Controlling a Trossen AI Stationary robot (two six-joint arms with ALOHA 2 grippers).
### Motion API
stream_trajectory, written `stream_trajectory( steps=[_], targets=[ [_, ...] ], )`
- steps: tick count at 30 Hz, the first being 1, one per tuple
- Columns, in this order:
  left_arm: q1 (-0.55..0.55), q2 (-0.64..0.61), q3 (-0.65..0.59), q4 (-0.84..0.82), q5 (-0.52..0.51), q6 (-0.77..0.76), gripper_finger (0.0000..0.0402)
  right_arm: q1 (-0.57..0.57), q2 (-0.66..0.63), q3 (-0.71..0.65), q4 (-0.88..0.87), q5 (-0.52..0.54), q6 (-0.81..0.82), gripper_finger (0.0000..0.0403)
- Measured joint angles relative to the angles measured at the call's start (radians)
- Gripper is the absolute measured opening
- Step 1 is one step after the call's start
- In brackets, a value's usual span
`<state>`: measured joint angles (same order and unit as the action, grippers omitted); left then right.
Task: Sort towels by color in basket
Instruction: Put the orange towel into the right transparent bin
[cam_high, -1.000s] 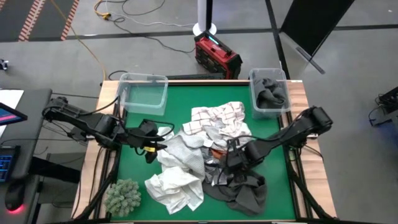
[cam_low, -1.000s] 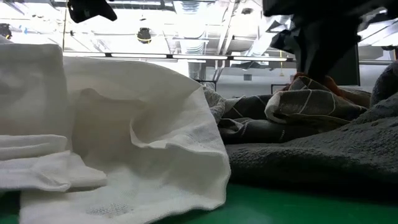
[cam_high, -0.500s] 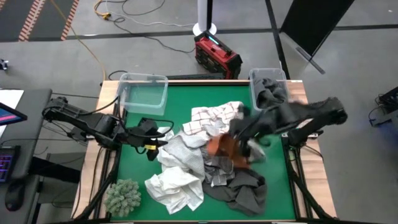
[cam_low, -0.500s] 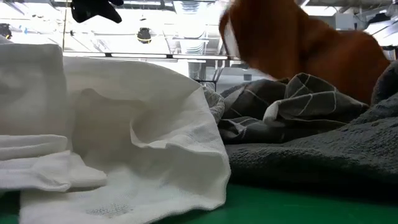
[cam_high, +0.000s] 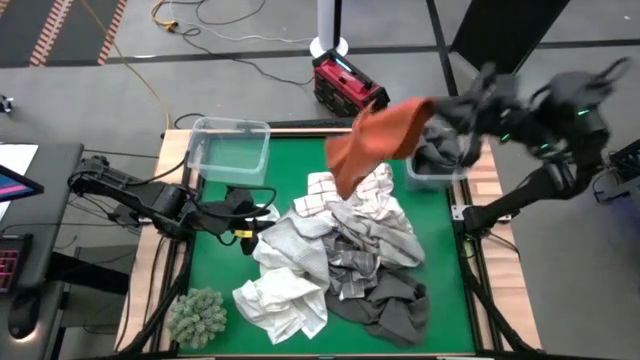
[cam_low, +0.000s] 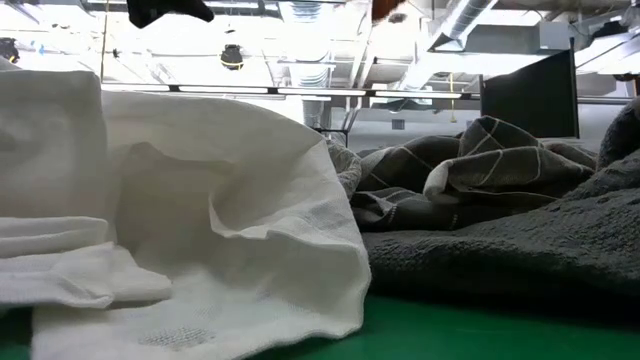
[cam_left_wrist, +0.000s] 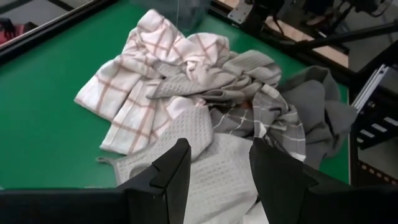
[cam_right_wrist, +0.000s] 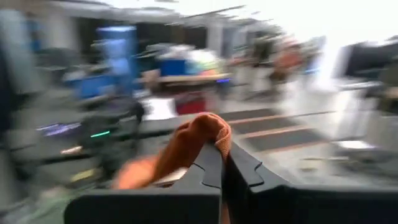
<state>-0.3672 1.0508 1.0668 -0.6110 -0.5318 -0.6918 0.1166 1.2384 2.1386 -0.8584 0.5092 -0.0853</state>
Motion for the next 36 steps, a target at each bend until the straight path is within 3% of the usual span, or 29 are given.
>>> stream_trajectory(
  steps=[10,13,20,24,30,36],
  targets=[
    [0.0,0.0,0.0,0.005,-0.003,-0.022,0.0155,-0.002,0.027,0.022,-0.291,0.679,-0.099,0.0021],
    [0.0,0.0,0.0,0.005,-0.004,-0.023,0.0155,-0.025,0.065,0.022,-0.413,0.8,-0.095,0.0021],
    [0.0,0.0,0.0,0.005,-0.004,-0.023,0.0155,-0.186,0.166,-0.018,-0.707,0.729,0.157,0.0022],
    [0.0,0.0,0.0,0.005,-0.004,-0.023,0.0155,-0.294,0.177,-0.149,-0.7,0.57,0.223,0.0021],
    [0.0,-0.001,0.0,0.009,-0.004,-0.013,0.0155,-0.419,0.165,-0.329,-0.712,0.481,0.36,0.0021],
    [-0.001,-0.018,0.0,0.011,-0.003,-0.013,0.0155,-0.526,0.081,-0.424,-0.713,0.475,0.449,0.0021]
  ],
)
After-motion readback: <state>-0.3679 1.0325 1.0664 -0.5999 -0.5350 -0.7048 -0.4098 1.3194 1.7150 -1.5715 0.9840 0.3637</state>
